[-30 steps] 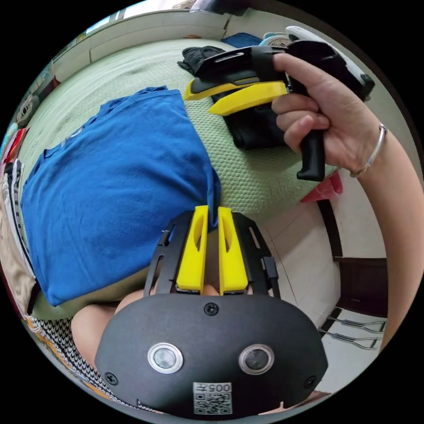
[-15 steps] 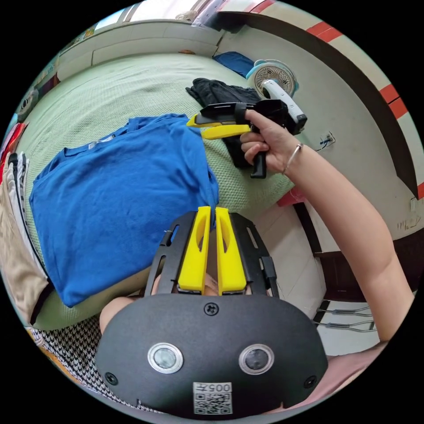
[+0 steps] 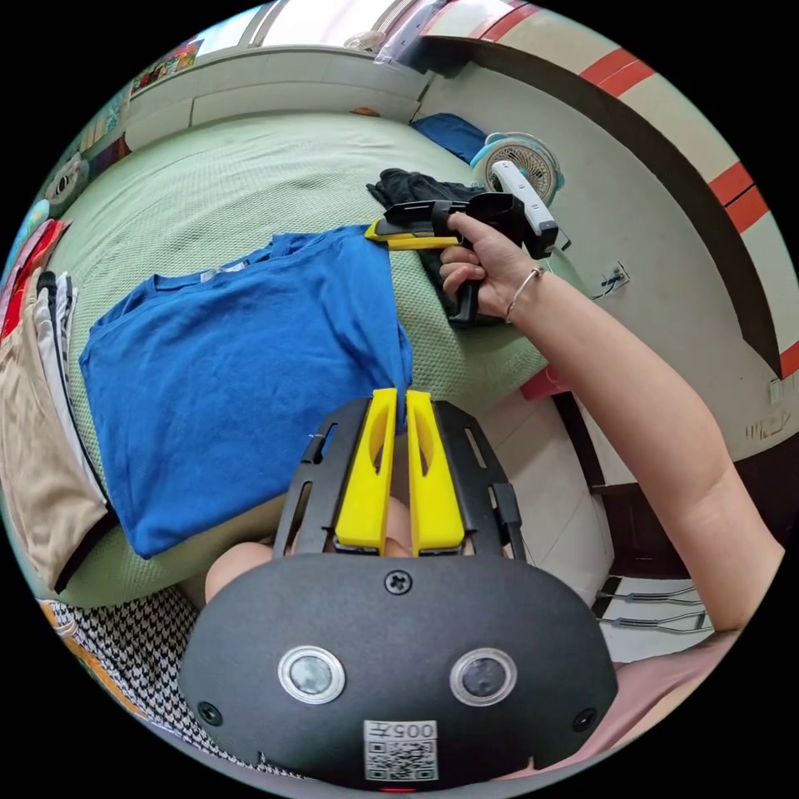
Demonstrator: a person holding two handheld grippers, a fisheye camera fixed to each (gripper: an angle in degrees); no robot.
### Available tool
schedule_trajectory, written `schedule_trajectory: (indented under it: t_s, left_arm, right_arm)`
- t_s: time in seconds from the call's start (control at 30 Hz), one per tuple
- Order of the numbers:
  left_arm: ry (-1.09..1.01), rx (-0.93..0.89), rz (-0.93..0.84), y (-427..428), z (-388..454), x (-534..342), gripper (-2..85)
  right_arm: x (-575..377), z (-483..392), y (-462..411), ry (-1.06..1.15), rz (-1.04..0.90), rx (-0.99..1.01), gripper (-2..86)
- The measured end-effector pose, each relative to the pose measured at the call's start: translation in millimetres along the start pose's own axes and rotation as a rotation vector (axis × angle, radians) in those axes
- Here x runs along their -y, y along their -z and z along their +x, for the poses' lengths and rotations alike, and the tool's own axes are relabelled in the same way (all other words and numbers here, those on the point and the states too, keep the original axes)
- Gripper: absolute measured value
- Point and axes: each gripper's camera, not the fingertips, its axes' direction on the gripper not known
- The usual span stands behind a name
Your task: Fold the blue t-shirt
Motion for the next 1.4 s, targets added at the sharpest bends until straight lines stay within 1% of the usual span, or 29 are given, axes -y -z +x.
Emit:
schedule_trajectory:
  t_s: [0.23,0.5,0.67,0.77,1.07,1.2,1.33,1.4]
  left_arm:
    - [-0.049,-0.041,0.04,33,21,-13,3.4]
    - [-0.111,-0.091,0.045,57,43,-24,3.3]
    - [-0.101,-0.107,0.058,75,29,-40,3.4]
    - [-0.077,-0.087,0.076,90,10,-51,3.5]
    - [0.065,-0.036,0.114,135,-83,-87,2.8]
    - [0.136,0.031,0.094,142,-126,-101,1.4]
    - [0.192,0.044,0.054,140,-159,-113,1.0]
    - [0.234,0.087,0.022,136,-180,-121,0.8]
  right_arm:
    - [-11,-37,46,0.058,0.039,-0.067,3.0]
    - [-33,-61,97,0.02,0.11,-0.164,2.9]
    - [-43,-92,112,0.02,0.126,-0.199,2.9]
    - [-44,-126,110,0.057,0.126,-0.234,3.0]
    - [-27,-263,57,0.173,0.072,-0.302,3.4]
    - [-16,-332,7,0.247,0.023,-0.382,3.5]
    - [-5,-393,-50,0.311,-0.057,-0.408,3.7]
    - [-3,-416,-75,0.344,-0.09,-0.43,3.9]
